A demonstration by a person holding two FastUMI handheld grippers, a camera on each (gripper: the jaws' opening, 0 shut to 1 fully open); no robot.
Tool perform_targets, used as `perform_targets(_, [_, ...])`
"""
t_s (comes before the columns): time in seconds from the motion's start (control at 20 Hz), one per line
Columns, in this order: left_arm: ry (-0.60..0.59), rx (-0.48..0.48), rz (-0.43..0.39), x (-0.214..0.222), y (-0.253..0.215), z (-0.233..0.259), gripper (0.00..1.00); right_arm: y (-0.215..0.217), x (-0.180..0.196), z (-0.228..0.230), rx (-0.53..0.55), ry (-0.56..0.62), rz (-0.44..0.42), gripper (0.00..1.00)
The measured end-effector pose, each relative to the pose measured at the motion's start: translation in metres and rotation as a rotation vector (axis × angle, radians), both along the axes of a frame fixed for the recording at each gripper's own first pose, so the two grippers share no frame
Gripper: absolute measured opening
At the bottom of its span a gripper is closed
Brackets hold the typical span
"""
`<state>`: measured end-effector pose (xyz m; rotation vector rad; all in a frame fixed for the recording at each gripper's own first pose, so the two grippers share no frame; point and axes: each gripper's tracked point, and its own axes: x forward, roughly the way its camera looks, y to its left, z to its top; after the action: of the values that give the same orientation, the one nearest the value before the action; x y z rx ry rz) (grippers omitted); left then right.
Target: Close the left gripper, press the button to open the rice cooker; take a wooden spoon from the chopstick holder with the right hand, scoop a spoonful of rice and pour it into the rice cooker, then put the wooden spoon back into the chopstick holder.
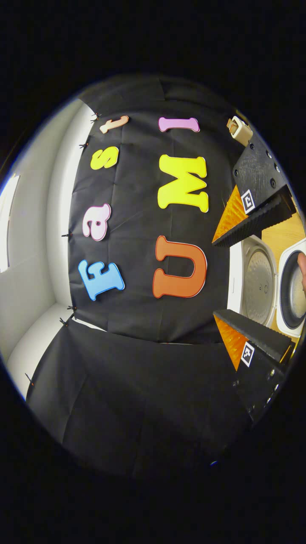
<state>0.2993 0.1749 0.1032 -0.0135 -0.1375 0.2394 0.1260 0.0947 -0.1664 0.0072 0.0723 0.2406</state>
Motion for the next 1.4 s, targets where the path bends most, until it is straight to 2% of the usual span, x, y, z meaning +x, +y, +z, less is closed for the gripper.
perform_targets(0.25, [0.056, 0.041, 0.025, 0.065, 0.012, -0.023, 0.94, 0.022, 0.013, -0.011, 0.001, -0.012, 0.063, 1.00])
perform_targets(0.5, [0.075, 0.065, 0.069, 0.109, 0.022, -0.018, 0.94, 0.021, 0.019, -0.018, -0.007, -0.007, 0.050, 1.00])
perform_targets(0.65, [0.117, 0.042, 0.095, 0.119, 0.036, -0.028, 0.96, 0.017, 0.017, -0.015, -0.009, -0.003, 0.036, 1.00])
perform_targets(0.85, [0.195, -0.021, 0.050, 0.122, 0.033, -0.051, 0.94, 0.019, 0.005, 0.003, -0.025, -0.034, 0.017, 1.00])
perform_targets(0.9, [0.209, 0.016, 0.079, 0.116, 0.034, -0.053, 0.94, 0.022, 0.001, 0.009, -0.026, -0.045, 0.019, 1.00])
perform_targets(0.95, [0.238, 0.045, 0.094, 0.114, 0.034, -0.056, 0.99, 0.026, -0.005, 0.013, -0.030, -0.051, 0.026, 1.00])
perform_targets(1.0, [0.241, 0.037, 0.097, 0.109, 0.033, -0.057, 0.98, 0.030, -0.012, 0.017, -0.036, -0.058, 0.034, 1.00])
perform_targets(1.4, [0.313, 0.014, 0.041, 0.039, 0.003, -0.091, 0.97, 0.038, -0.073, 0.034, -0.026, -0.025, 0.034, 1.00])
